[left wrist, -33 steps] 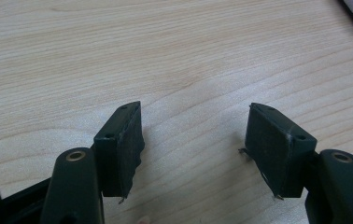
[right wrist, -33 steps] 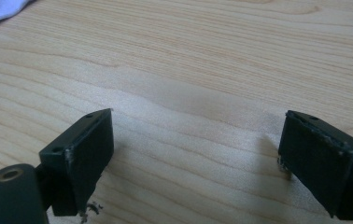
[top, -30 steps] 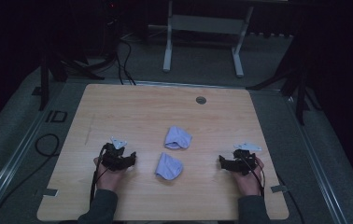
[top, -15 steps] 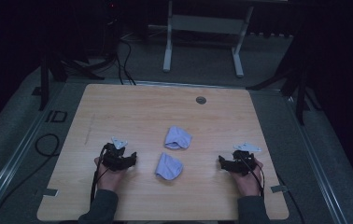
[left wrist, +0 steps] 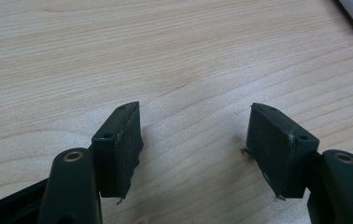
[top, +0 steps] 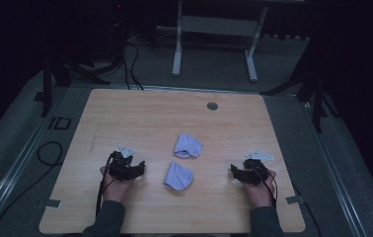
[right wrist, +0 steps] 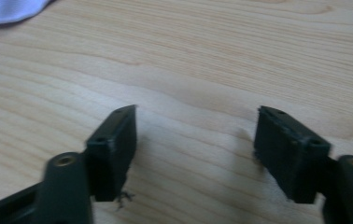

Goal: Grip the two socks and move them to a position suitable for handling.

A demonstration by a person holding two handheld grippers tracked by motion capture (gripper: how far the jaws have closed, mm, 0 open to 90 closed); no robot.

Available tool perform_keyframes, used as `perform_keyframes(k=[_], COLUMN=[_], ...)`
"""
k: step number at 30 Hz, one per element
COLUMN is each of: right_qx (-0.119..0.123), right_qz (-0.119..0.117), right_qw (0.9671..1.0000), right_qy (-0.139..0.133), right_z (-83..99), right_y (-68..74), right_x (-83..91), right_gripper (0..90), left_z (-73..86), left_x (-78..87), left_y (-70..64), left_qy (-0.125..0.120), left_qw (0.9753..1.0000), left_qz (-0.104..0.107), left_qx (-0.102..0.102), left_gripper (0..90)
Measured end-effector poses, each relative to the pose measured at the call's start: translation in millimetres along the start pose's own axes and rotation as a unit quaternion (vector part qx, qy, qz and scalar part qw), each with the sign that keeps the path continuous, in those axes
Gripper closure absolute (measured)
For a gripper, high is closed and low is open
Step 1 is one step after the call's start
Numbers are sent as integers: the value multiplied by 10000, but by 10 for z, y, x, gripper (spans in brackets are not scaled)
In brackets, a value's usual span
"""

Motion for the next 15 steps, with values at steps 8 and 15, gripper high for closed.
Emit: perform_keyframes(k=[8,15], right_qx=[194,524], right_qz=[-290,-466], right_qw=[9994,9974], right_qy=[-38,-167], right_z=[-5,-63], right_y=[84,273], right_x=[61,161], right_gripper=[552,603], left_z=[-1,-1], left_x=[-1,0], left_y=[-2,-2], left_qy=[5,10], left_qw=[10000,10000], left_qz=[1,0], left_qx=[-3,-6], left_gripper=[359,359])
Point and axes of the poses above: each handheld gripper's, and its own axes: x roughly backward along the jaws, z roughly out of its underside, y roughly to its left, the point moved 6 cm from there along -x, roughly forward along the jaws, and after that the axes turned 14 degrees about z, right-handed, at the moved point
